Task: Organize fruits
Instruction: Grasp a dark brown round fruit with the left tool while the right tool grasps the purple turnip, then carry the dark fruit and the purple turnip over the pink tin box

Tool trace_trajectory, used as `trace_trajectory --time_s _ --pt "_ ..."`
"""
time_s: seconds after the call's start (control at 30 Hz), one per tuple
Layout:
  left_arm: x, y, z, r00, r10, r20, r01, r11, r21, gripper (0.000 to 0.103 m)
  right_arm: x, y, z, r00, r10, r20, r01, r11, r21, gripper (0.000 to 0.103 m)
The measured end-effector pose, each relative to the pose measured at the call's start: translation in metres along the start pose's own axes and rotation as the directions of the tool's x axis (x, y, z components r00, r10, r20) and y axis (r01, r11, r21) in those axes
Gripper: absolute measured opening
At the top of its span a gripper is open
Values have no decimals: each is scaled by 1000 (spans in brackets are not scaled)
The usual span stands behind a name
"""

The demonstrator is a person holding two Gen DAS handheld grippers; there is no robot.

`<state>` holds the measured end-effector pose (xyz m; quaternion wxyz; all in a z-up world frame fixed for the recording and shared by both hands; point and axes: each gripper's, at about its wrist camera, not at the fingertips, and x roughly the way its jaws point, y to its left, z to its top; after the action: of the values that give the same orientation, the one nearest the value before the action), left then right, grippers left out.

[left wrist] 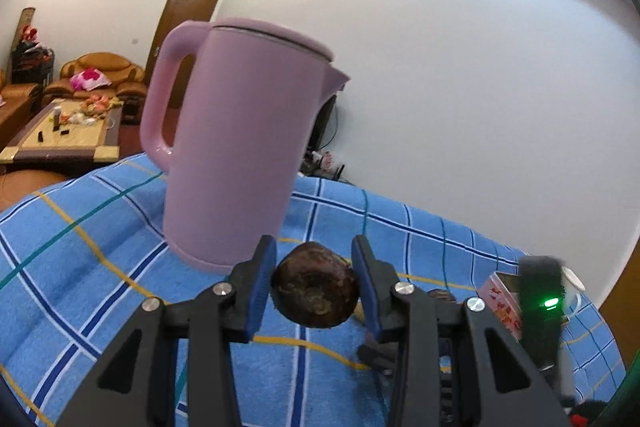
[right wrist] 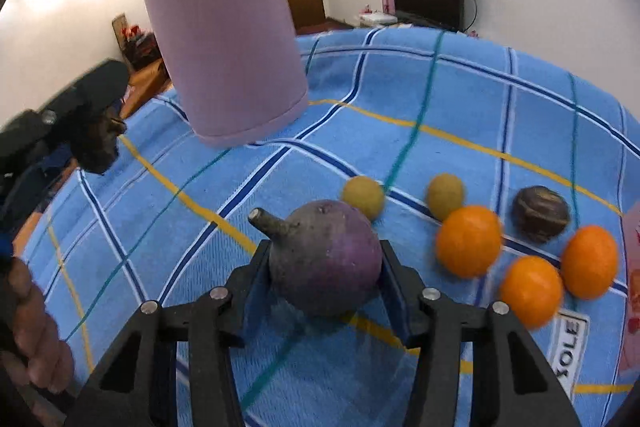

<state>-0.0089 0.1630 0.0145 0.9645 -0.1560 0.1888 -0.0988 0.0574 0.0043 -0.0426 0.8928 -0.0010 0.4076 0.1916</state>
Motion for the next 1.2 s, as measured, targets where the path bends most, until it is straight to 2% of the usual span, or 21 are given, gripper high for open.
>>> trace_trajectory --time_s 0.2,0.37,0.53,0.67,0.8,1.0,1.2 --pt "2 -10 -7 1000 -2 -4 2 999 41 41 -54 -28 -9 990 26 141 -32 999 41 52" --pt "7 -14 -8 1000 10 -12 -9 999 54 41 -78 -49 -18 980 28 197 -41 997 62 52" --pt "13 -16 -10 999 17 -39 -15 999 52 41 -103 -68 -31 969 -54 241 38 997 68 52" --pt "17 -23 -12 998 22 -57 -19 998 56 41 -121 -93 -37 951 -136 278 110 988 109 52" --pt "17 -36 -14 997 -2 -77 7 998 61 41 -137 -123 -42 938 -185 293 140 975 170 52" --pt "16 -75 -16 994 -50 -101 63 989 135 41 -159 -164 -48 907 -283 311 215 948 234 52" --pt "21 -115 -15 986 -106 -132 130 972 195 41 -177 -202 -53 884 -346 315 249 918 309 52"
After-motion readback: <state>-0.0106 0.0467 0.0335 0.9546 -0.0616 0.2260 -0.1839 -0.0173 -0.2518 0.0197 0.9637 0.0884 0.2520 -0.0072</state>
